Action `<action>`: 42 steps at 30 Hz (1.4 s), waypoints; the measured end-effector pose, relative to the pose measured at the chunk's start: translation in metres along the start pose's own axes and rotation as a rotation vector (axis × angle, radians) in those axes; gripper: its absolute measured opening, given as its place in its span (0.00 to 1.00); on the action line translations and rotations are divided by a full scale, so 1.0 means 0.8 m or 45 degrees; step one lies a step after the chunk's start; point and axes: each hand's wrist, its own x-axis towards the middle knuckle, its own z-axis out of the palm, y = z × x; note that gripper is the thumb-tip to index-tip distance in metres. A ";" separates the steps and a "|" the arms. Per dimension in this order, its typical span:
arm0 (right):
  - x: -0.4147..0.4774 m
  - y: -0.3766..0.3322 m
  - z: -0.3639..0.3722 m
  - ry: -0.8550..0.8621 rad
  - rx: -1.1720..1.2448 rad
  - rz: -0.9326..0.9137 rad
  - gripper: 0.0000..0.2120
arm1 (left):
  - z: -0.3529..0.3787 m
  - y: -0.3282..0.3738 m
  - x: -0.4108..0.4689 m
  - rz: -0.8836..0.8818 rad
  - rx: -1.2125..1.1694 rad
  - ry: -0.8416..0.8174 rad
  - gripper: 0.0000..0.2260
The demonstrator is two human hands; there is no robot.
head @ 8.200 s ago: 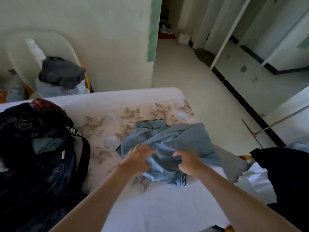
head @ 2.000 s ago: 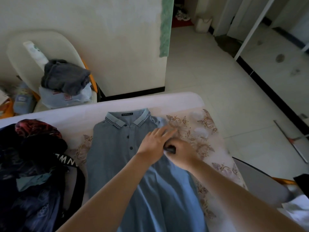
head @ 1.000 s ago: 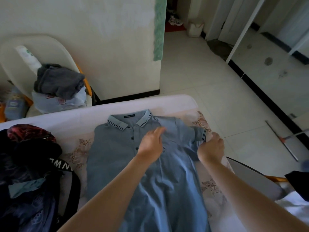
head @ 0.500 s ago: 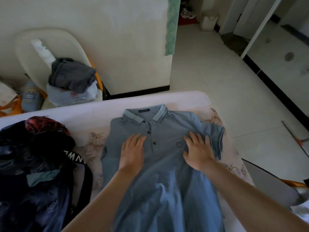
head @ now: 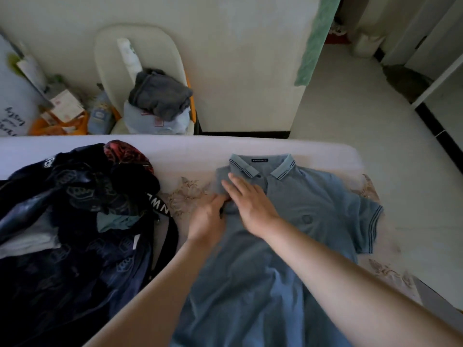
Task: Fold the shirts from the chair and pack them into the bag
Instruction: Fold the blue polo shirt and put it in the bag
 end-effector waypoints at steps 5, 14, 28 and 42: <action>-0.003 0.054 -0.007 -0.160 -0.198 -0.257 0.32 | 0.025 0.006 -0.036 0.427 0.242 -0.483 0.20; -0.039 0.080 0.011 0.136 -0.309 0.200 0.10 | 0.028 0.009 -0.038 -0.098 0.035 -0.048 0.17; 0.005 0.043 0.003 -0.321 0.120 0.603 0.05 | -0.003 0.002 -0.036 -0.251 -0.036 -0.102 0.15; 0.070 -0.034 -0.056 -0.007 1.446 0.567 0.22 | -0.086 -0.022 -0.041 -0.675 0.073 0.564 0.08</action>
